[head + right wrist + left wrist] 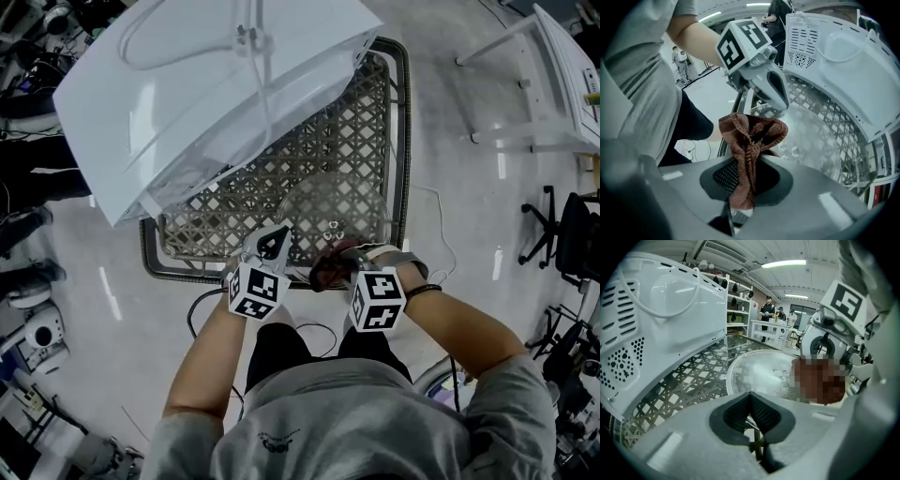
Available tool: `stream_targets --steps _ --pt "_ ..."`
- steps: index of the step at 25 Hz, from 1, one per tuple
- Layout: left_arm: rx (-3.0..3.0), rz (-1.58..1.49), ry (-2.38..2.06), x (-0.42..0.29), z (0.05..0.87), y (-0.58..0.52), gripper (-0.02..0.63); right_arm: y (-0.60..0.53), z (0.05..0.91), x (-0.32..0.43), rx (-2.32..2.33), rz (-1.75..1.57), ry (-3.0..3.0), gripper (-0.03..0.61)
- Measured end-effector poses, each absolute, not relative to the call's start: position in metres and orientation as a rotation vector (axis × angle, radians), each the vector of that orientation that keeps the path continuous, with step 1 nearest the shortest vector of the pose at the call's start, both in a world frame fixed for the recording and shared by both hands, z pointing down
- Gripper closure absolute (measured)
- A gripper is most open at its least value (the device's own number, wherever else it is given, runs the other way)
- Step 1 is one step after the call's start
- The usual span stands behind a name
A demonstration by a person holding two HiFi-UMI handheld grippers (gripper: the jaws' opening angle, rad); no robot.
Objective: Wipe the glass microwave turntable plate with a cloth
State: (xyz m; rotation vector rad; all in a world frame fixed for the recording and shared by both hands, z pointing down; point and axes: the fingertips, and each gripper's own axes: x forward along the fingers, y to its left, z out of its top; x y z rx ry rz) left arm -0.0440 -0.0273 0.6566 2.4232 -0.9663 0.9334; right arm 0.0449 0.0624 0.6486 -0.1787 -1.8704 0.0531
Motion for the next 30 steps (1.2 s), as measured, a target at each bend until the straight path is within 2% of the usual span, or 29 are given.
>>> stream_targets --steps 7,12,16,24,30 --pt "2.419 0.931 -0.962 -0.044 0.656 -0.027 0.615 0.061 0.642 0.127 -0.17 0.086 -1.729 0.509" --pt "2.415 0.933 -0.963 -0.044 0.656 -0.027 0.615 0.058 0.639 0.143 -0.157 0.096 -1.709 0.509" --pt "2.414 0.931 -0.965 -0.044 0.657 -0.027 0.615 0.067 0.629 0.109 -0.166 0.107 -1.803 0.509" --pt "2.415 0.929 -0.97 -0.044 0.657 -0.028 0.615 0.107 0.638 -0.018 -0.242 0.113 -2.006 0.509" --pt "2.422 0.928 -0.969 -0.044 0.656 -0.028 0.615 0.106 0.646 -0.031 -0.239 0.123 -2.003 0.509"
